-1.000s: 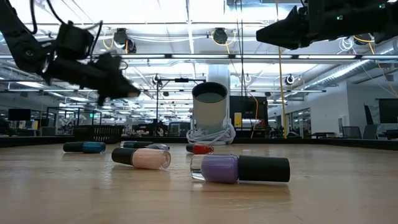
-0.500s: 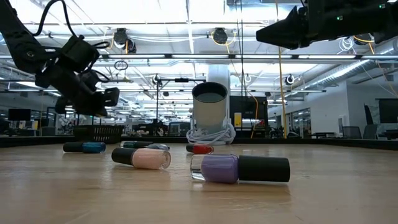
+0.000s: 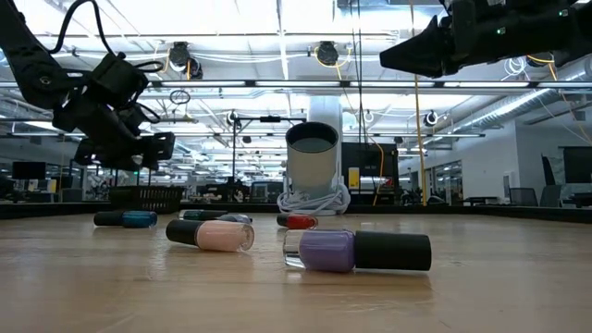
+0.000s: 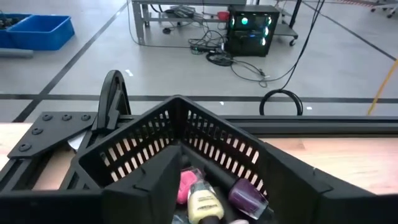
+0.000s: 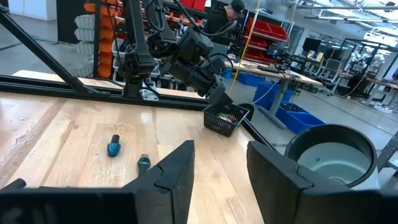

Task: Pick & Place Nail Polish
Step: Put the yellow nail polish bottle into the black bin, then put the red nail polish bottle into the black bin

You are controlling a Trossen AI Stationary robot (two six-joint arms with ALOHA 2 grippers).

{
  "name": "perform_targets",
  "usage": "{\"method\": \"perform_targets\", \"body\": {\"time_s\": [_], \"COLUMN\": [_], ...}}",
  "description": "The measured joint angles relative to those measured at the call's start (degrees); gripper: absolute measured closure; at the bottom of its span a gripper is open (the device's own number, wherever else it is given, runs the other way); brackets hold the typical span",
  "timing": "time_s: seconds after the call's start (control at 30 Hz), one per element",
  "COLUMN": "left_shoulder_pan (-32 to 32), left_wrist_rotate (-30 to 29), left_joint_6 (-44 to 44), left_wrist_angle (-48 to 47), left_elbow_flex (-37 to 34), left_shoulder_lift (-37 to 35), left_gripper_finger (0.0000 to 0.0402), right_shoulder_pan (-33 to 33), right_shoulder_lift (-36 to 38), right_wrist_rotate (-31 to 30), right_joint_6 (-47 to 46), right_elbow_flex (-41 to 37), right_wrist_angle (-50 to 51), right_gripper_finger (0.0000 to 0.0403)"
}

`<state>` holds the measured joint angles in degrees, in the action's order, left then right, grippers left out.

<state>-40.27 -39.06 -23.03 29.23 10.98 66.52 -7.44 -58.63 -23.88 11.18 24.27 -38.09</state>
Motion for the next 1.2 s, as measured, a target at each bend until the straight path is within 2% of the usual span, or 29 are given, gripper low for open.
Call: {"method": "perform_targets", "body": {"time_s": [0.13, 0.3, 0.47, 0.6, 0.9, 1.07, 1.2], "left_shoulder_pan": [0.0, 0.0, 0.1, 0.2, 0.2, 0.2, 0.2], "left_wrist_rotate": [0.0, 0.0, 0.1, 0.7, 3.8, 5.9, 6.2], "left_joint_6": [0.0, -1.3, -1.5, -1.5, -1.7, -1.7, -2.3], "left_wrist_angle": [0.1, 0.3, 0.9, 0.9, 1.0, 1.0, 1.0], "left_elbow_flex": [0.0, 0.0, 0.0, 0.0, 0.0, 0.0, 0.0], "left_shoulder_lift": [0.0, 0.0, 0.0, 0.0, 0.0, 0.0, 0.0], "left_gripper_finger": [0.0167, 0.0161, 0.0161, 0.0161, 0.016, 0.016, 0.016], "right_shoulder_pan": [0.0, 0.0, -0.1, -0.6, -3.4, -4.9, -5.6], "right_shoulder_lift": [0.0, 0.0, -2.8, -9.8, -34.1, -42.9, -47.6], "right_wrist_rotate": [0.0, 0.2, 5.1, 6.3, 6.2, 6.0, 6.1], "right_joint_6": [0.0, -0.6, -4.1, -7.9, -16.4, -22.3, -27.1], "right_elbow_flex": [0.0, 0.0, 0.4, 4.0, 20.9, 29.0, 31.1], "right_wrist_angle": [0.0, -0.2, -0.8, 0.6, 10.0, 21.3, 22.1], "right_gripper_finger": [0.0268, 0.0268, 0.0266, 0.0245, 0.0155, 0.0144, 0.0152]}}
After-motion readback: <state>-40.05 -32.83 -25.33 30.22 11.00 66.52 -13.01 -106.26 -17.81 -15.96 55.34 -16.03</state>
